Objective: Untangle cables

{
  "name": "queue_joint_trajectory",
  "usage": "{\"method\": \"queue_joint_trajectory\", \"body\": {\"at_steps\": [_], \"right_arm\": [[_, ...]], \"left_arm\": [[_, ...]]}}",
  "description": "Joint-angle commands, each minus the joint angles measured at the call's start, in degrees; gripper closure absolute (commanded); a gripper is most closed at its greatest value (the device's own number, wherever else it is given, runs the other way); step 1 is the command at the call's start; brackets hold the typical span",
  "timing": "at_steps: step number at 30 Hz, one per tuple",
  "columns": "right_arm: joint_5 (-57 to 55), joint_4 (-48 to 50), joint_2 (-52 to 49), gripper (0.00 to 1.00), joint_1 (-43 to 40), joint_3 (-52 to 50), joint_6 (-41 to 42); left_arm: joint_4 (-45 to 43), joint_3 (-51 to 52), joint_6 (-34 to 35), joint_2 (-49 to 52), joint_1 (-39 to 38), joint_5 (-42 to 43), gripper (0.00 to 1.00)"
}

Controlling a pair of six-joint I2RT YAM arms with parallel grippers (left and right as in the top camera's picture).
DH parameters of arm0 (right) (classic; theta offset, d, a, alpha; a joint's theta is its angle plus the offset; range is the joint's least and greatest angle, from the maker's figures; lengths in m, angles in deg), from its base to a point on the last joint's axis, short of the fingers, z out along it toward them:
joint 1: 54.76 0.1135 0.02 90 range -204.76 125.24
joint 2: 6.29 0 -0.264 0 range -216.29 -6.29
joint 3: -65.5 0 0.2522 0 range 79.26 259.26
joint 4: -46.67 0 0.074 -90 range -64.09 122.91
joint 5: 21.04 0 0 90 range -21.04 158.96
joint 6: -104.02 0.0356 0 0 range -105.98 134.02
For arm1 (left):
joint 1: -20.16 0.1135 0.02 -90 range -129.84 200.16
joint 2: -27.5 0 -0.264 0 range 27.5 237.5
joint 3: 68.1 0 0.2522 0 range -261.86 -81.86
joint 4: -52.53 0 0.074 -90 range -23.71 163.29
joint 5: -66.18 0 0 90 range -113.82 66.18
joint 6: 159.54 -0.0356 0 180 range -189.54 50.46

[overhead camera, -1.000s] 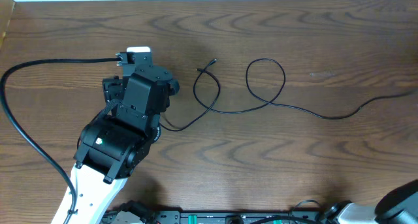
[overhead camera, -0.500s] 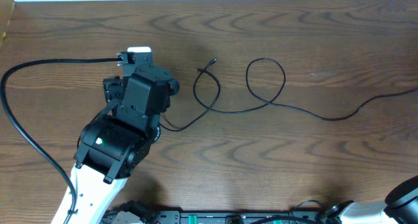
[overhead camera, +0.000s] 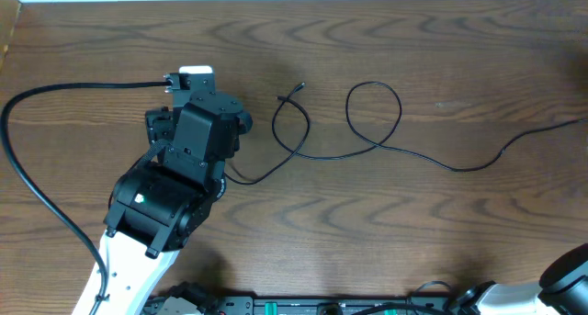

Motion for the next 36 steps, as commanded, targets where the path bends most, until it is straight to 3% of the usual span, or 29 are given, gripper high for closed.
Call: {"method": "queue_joint_trajectory", "body": {"at_steps": [1,5,11,17,22,29,36], "right_arm": [[10.6,-4.4,-0.3,0.01,4.5,0.7,-8.9],[-0.2,-16.9,-0.3,0.01,12.5,0.7,-25.9],[-22.3,-23.1,-0.3,0.01,29.2,0.7,-33.8],[-23.3,-23.1,-0.3,0.01,43.2,0.6,-50.7],[-23.1,-26.7,-0.3,0.01,49.3,-0.8,-62.8],[-22.2,-34.8,-0.3,0.01,53.6,-4.2,-71.8],[-22.1,-29.8,-0.3,0.13,56.3,-7.9,-72.4]], "left_arm": [[0.1,-0.5,0.1,-0.2,0.3,-0.1,0.22],[0.1,-0.5,0.1,-0.2,0.3,0.8,0.22],[0.1,-0.5,0.1,-0.2,0.3,2.7,0.22],[0.1,-0.5,0.1,-0.2,0.3,3.3,0.22],[0.1,-0.5,0.1,-0.2,0.3,3.3,0.21],[-0.2,-0.5,0.1,-0.2,0.3,3.3,0.21],[-0.3,-0.5,0.1,0.2,0.2,3.3,0.21]]}}
